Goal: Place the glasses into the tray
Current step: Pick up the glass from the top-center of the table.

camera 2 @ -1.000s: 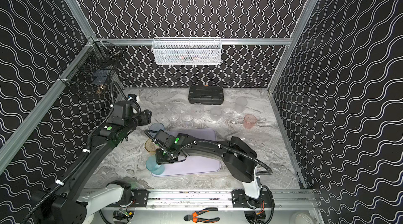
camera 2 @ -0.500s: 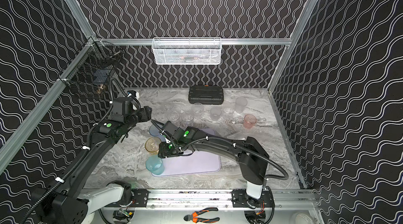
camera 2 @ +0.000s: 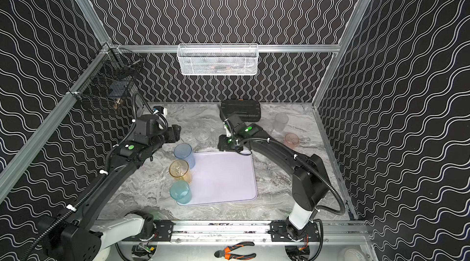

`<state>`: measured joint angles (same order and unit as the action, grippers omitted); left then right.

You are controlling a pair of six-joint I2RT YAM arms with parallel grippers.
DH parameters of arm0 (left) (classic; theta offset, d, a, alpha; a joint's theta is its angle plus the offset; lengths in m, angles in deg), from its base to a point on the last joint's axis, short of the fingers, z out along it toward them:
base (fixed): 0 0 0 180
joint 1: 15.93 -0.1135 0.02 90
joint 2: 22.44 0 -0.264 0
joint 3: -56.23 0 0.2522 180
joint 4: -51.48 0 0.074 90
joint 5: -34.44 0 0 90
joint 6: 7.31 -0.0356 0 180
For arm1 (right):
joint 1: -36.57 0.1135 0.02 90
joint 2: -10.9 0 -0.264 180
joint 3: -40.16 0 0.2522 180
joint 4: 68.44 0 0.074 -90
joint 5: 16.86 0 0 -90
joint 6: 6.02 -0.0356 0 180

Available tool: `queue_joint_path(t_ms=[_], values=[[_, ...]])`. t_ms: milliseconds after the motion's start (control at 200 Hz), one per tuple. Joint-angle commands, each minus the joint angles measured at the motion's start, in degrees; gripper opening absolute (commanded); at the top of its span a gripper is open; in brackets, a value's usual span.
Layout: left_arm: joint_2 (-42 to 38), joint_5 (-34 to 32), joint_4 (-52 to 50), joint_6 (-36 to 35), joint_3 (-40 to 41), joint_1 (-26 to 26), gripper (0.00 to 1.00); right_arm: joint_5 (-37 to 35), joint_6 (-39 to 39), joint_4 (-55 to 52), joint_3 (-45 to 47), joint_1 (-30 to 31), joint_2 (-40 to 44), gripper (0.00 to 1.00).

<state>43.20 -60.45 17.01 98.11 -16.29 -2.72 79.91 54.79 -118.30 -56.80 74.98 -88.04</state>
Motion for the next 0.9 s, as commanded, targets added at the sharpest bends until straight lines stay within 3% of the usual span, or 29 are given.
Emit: queue_joint_path(t_ms=[0, 215, 500, 751, 896], values=[[-0.2, -2.4, 6.3, -4.6, 2.0, 2.0, 0.66, -4.1, 2.3, 5.4, -1.2, -3.1, -2.7, 0.56], [-2.5, -3.5, 14.2, -10.1, 7.5, 3.0, 0.67, -11.4, 5.9, 3.7, -11.6, -6.1, -13.3, 0.55], [-1.0, -4.3, 14.8, -9.5, 7.4, 3.0, 0.67, -13.3, 8.2, 3.6, -19.5, -8.8, -21.4, 0.55], [-0.9, -4.3, 16.4, -8.7, 8.5, 3.0, 0.67, -14.2, 9.4, 3.5, -20.4, -9.8, -24.3, 0.52], [-0.9, -4.2, 16.9, -8.6, 8.9, 3.0, 0.67, -13.3, 10.1, 4.9, -19.8, -10.0, -25.0, 0.43]])
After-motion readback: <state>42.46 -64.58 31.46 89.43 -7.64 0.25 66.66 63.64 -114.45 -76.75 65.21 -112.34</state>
